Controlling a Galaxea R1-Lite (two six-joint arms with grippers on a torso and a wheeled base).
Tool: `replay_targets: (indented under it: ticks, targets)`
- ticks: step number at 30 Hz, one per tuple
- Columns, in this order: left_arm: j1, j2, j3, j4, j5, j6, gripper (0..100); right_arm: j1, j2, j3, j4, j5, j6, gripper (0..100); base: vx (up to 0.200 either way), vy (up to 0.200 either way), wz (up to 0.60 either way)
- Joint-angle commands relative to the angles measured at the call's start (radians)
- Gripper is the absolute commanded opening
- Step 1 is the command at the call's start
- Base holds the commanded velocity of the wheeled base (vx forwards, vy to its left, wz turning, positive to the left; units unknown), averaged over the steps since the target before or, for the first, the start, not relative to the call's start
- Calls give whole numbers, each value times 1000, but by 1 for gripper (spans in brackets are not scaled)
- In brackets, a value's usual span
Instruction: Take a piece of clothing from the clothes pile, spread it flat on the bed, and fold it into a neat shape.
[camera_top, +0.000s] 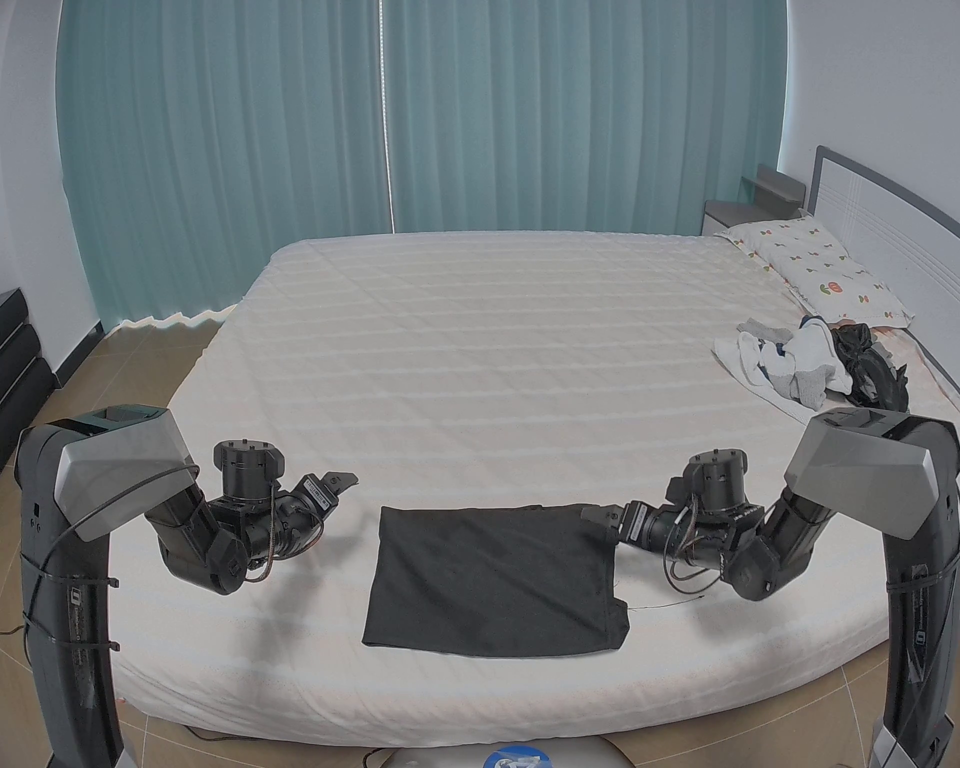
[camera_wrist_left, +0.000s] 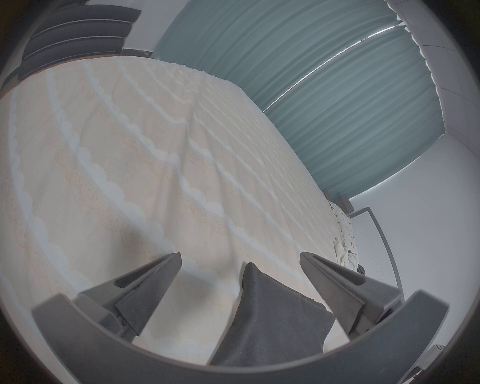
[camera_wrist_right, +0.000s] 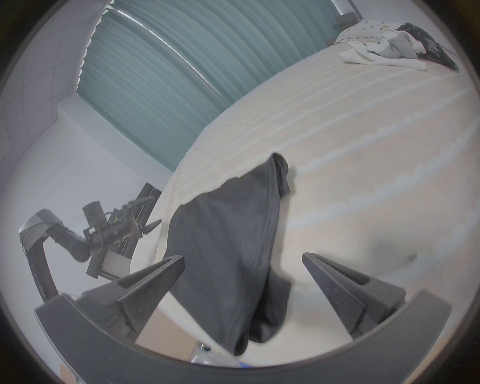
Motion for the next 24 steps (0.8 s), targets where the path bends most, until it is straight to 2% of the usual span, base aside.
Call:
replay_targets:
  ticks: [1,9,10,16,24]
  targets:
    - [1,3,-2,1,-1,-5,100,-21,142,-257,147,-25,112,100,0,0,0]
    - [1,9,-2,0,-1,-4,100,-21,181,-315,158,-45,105,100,0,0,0]
    - [1,9,-2,0,-1,-4,100,-21,188,-324,164,-45,105,0,0,0,0]
    - [1,9,-2,0,-1,-4,100,-23,190,-341,176,-48,113,0,0,0,0]
    - [1,9,-2,0,-1,-4,100,-26,193,-367,170,-100,125,0,0,0,0]
